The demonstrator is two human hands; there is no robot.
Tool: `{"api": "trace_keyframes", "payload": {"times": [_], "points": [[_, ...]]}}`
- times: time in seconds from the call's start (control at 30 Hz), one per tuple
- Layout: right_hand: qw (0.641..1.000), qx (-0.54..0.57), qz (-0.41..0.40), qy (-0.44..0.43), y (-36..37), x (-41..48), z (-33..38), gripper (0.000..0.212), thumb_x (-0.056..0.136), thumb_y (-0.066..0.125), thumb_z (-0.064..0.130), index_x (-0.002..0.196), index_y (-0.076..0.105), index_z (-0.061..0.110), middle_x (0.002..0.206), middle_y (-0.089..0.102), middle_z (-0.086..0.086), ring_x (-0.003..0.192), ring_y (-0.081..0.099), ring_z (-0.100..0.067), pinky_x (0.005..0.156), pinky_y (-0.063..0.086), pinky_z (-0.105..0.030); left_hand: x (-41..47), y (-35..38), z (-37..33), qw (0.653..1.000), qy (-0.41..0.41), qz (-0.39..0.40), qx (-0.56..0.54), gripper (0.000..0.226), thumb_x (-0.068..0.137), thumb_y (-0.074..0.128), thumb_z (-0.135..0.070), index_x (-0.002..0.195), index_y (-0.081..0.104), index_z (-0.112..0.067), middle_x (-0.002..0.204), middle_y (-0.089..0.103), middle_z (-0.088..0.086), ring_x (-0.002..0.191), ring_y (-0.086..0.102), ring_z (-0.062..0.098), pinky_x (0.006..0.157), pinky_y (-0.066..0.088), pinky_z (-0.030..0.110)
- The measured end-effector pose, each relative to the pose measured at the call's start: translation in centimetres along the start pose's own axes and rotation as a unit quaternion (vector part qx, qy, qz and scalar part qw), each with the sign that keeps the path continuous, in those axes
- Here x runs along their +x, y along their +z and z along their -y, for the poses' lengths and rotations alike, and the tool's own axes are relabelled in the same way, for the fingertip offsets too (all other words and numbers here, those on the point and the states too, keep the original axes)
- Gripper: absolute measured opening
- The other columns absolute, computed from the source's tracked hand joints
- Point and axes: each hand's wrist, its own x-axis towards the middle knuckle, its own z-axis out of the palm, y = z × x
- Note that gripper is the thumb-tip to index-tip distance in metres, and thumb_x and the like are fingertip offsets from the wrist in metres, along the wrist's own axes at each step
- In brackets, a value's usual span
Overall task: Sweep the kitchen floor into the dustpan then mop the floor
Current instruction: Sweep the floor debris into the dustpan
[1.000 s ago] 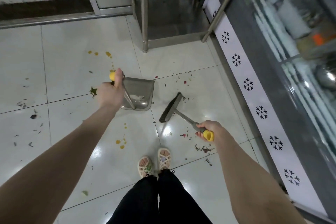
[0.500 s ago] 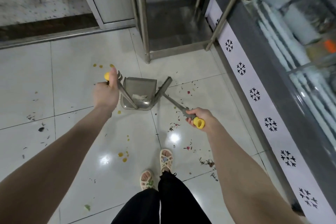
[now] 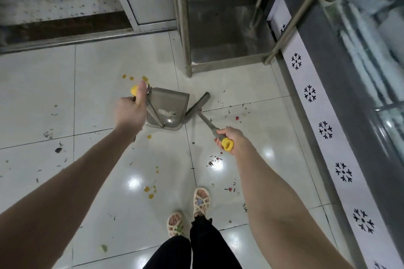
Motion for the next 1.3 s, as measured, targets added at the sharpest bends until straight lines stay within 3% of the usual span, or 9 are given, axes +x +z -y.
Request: {"api": "trace_keyframes", "payload": {"times": [0.17,0.37,0.4,0.43,0.47,0.6,0.8,1.03,1.3], "points": [[0.998,-0.028,-0.032,0.049,-4.1,-1.3,-1.7,0.015,0.091,0.06,0.008,0.103,0.054,0.0,0.078,0.059,-0.019,0.035,0.055,-0.014,0.032,0.043,-0.019,-0.6,1.5,-0.1,1.0,-0.011,0.027,-0.011,0.081,0.065,0.029,-0.087,0.07,0.051,-0.01,0.064,0.043,0.012,0.056,0.044,0.024,0.057,0.041,0.036],[0.994,-0.021,-0.068,0.079,-9.1,-4.7,-3.5,0.012,0.092,0.059,0.011,0.096,0.056,0.0,0.078,0.06,-0.018,0.051,0.055,-0.014,0.032,0.043,-0.019,-2.5,2.7,-0.1,0.997,-0.005,0.065,-0.043,0.075,0.085,0.035,-0.075,0.059,0.048,-0.006,0.063,0.036,0.003,0.056,0.045,0.024,0.056,0.039,0.035],[0.994,-0.016,-0.071,0.084,-9.7,-5.1,-3.9,0.012,0.092,0.059,0.011,0.097,0.056,0.0,0.078,0.06,-0.017,0.053,0.055,-0.014,0.032,0.043,-0.019,-2.7,2.8,-0.2,0.996,-0.005,0.065,-0.061,0.075,0.089,0.036,-0.071,0.06,0.056,-0.004,0.067,0.032,-0.005,0.054,0.044,0.023,0.055,0.039,0.032],[0.993,-0.013,-0.075,0.087,-10.3,-5.6,-4.2,0.013,0.092,0.058,0.011,0.097,0.056,0.0,0.078,0.059,-0.017,0.053,0.054,-0.014,0.032,0.043,-0.019,-3.1,2.7,-0.5,0.995,-0.005,0.067,-0.076,0.074,0.092,0.038,-0.066,0.067,0.062,-0.001,0.098,0.054,0.006,0.052,0.044,0.023,0.055,0.038,0.03],[0.993,-0.009,-0.08,0.088,-10.7,-6.1,-4.4,0.012,0.093,0.058,0.011,0.096,0.056,-0.001,0.078,0.058,-0.017,0.051,0.054,-0.014,0.032,0.043,-0.019,-3.4,2.7,-0.6,0.995,-0.005,0.069,-0.079,0.071,0.093,0.038,-0.064,0.075,0.063,0.0,0.054,0.051,0.01,0.052,0.045,0.022,0.056,0.038,0.031],[0.994,0.013,-0.088,0.057,-12.3,-7.9,-4.5,0.011,0.093,0.057,0.008,0.095,0.055,-0.002,0.076,0.055,-0.017,0.037,0.052,-0.012,0.031,0.043,-0.018,-4.0,2.8,-0.4,0.995,-0.01,0.082,-0.053,0.074,0.087,0.034,-0.073,0.054,0.045,-0.008,0.055,0.043,0.008,0.059,0.047,0.026,0.061,0.039,0.036],[0.995,0.03,-0.094,0.012,-14.1,-9.4,-4.3,0.01,0.091,0.059,0.006,0.097,0.056,-0.002,0.077,0.053,-0.017,0.034,0.051,-0.012,0.031,0.043,-0.016,-4.8,3.0,-1.4,0.996,0.011,0.086,-0.034,0.08,0.083,0.032,-0.079,0.058,0.047,-0.004,0.059,0.049,0.013,0.06,0.051,0.028,0.065,0.049,0.044],[0.993,0.088,-0.067,-0.041,-10.8,-6.4,-1.7,0.017,0.09,0.061,0.005,0.104,0.057,-0.004,0.074,0.055,-0.018,0.034,0.051,-0.012,0.031,0.041,-0.016,-3.7,2.6,-3.2,0.995,0.019,0.08,-0.047,0.087,0.058,0.025,-0.091,0.067,0.047,-0.007,0.062,0.042,0.012,0.061,0.044,0.025,0.06,0.039,0.039],[0.987,0.152,-0.036,-0.04,-7.2,0.1,3.4,0.009,0.09,0.061,0.003,0.095,0.055,-0.001,0.079,0.051,-0.018,0.029,0.05,-0.014,0.03,0.04,-0.015,-0.6,4.2,-4.4,0.999,0.029,0.029,-0.013,0.072,0.086,0.032,-0.075,0.07,0.052,-0.008,0.064,0.043,0.013,0.059,0.044,0.024,0.059,0.04,0.036]]}}
